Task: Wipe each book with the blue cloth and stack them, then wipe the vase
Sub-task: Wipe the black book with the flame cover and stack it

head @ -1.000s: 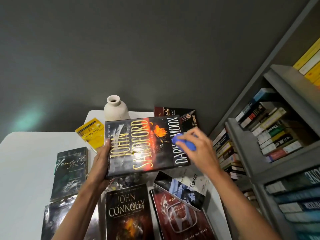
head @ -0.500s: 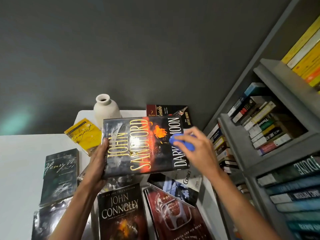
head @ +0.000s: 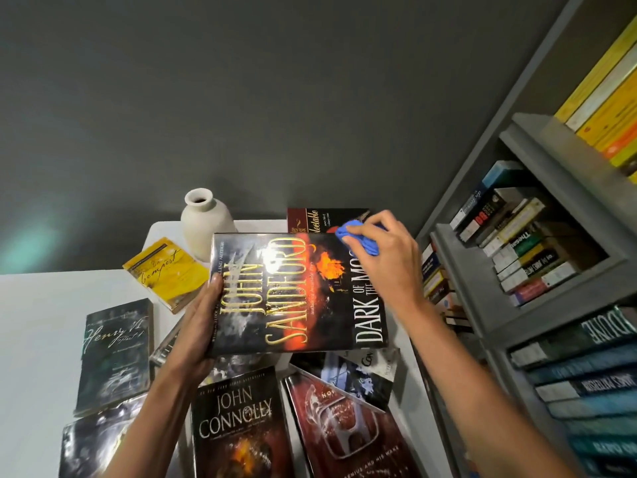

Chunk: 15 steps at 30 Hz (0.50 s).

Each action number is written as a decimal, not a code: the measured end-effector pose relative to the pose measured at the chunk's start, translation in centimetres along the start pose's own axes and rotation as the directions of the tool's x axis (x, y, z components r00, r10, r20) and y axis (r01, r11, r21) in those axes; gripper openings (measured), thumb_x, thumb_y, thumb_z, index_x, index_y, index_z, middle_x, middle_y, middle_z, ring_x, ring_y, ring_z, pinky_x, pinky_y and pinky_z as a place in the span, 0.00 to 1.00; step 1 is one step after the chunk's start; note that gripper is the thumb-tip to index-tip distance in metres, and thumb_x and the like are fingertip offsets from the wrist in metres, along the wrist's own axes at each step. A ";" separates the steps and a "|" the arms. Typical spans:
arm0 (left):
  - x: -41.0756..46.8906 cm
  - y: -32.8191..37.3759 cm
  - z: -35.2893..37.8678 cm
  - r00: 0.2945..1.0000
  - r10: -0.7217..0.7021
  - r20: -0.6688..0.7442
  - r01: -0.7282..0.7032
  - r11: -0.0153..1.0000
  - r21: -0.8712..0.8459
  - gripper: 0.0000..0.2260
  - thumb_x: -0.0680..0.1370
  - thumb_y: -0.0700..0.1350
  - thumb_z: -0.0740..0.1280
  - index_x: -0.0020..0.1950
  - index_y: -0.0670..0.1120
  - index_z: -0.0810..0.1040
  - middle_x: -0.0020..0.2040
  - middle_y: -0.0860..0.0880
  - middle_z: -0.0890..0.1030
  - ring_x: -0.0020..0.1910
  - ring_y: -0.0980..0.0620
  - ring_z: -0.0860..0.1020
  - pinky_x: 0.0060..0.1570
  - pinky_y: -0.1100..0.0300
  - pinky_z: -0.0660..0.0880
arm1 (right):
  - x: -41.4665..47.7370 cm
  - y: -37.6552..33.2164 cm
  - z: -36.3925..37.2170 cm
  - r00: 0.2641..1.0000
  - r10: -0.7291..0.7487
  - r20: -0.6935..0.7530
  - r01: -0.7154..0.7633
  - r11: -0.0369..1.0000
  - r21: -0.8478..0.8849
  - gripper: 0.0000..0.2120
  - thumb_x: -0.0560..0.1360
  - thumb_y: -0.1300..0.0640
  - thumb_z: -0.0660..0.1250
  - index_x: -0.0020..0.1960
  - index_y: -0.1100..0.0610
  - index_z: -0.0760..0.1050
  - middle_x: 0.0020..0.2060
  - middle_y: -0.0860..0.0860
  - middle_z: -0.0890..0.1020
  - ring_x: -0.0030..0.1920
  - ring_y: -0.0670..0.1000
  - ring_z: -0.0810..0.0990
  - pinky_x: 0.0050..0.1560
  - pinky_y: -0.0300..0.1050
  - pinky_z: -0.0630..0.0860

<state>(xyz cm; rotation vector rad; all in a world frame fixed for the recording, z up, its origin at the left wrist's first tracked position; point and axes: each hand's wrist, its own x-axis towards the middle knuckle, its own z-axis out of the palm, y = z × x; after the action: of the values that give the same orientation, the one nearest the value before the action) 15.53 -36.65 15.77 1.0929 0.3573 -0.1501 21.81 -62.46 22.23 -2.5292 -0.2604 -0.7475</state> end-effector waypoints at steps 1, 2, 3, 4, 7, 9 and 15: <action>0.1 0.0 0.3 1.000 -0.003 0.003 0.003 1.000 -0.005 0.24 0.77 0.57 0.62 0.67 0.44 0.75 0.59 0.40 0.82 0.54 0.41 0.83 0.46 0.48 0.82 | 0.0 -1.3 0.4 0.999 -0.030 0.015 0.030 1.000 -0.002 0.08 0.71 0.50 0.73 0.48 0.52 0.83 0.43 0.48 0.77 0.40 0.51 0.76 0.36 0.46 0.75; 0.2 0.0 0.5 1.000 -0.001 0.006 0.001 1.000 0.000 0.24 0.77 0.57 0.62 0.67 0.43 0.75 0.59 0.40 0.82 0.54 0.41 0.83 0.46 0.48 0.82 | -0.2 -2.5 0.9 0.996 -0.072 0.044 0.072 0.997 0.007 0.09 0.71 0.50 0.74 0.48 0.53 0.83 0.42 0.48 0.77 0.40 0.50 0.76 0.36 0.44 0.75; 0.3 0.1 0.8 1.000 0.005 0.008 -0.005 1.000 0.012 0.24 0.76 0.57 0.63 0.67 0.43 0.75 0.58 0.40 0.82 0.54 0.41 0.82 0.46 0.48 0.82 | -0.3 -3.4 1.3 0.991 -0.108 0.075 0.106 0.994 0.025 0.09 0.71 0.50 0.73 0.49 0.53 0.83 0.42 0.47 0.77 0.40 0.49 0.75 0.35 0.42 0.74; 0.3 0.2 0.9 1.000 0.009 0.005 -0.009 1.000 0.019 0.25 0.76 0.58 0.64 0.67 0.43 0.75 0.58 0.40 0.83 0.54 0.42 0.82 0.46 0.49 0.82 | -0.4 -3.7 1.4 0.987 -0.125 0.099 0.121 0.992 0.038 0.10 0.72 0.49 0.73 0.49 0.53 0.83 0.42 0.47 0.77 0.40 0.49 0.75 0.35 0.41 0.73; 0.2 0.4 0.8 1.000 0.018 0.013 -0.018 1.000 0.000 0.28 0.73 0.59 0.65 0.67 0.44 0.75 0.58 0.41 0.83 0.54 0.42 0.83 0.46 0.49 0.82 | 0.2 -1.7 0.7 0.999 -0.022 0.038 0.021 1.000 0.016 0.09 0.72 0.49 0.72 0.48 0.52 0.83 0.42 0.47 0.77 0.40 0.50 0.76 0.37 0.44 0.75; 0.2 0.2 0.6 1.000 0.011 0.001 -0.011 1.000 -0.022 0.28 0.72 0.60 0.66 0.67 0.45 0.76 0.58 0.41 0.83 0.55 0.41 0.82 0.48 0.47 0.82 | 0.8 -0.4 0.2 0.997 0.072 -0.031 -0.072 0.997 0.003 0.08 0.72 0.50 0.72 0.49 0.52 0.83 0.42 0.48 0.77 0.40 0.52 0.77 0.37 0.48 0.77; 0.7 -0.2 1.1 1.000 0.015 0.006 -0.015 0.999 -0.032 0.17 0.81 0.54 0.59 0.61 0.46 0.79 0.52 0.45 0.85 0.47 0.48 0.85 0.40 0.54 0.82 | -2.3 -3.4 1.4 0.992 -0.102 0.075 0.100 0.995 0.029 0.09 0.71 0.50 0.74 0.49 0.52 0.83 0.42 0.48 0.77 0.39 0.49 0.75 0.34 0.41 0.73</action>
<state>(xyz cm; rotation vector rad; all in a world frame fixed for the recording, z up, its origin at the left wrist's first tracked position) 16.37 -37.67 15.85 1.0631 0.3451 -0.1341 19.53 -58.90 21.30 -2.5394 -0.4240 -0.6821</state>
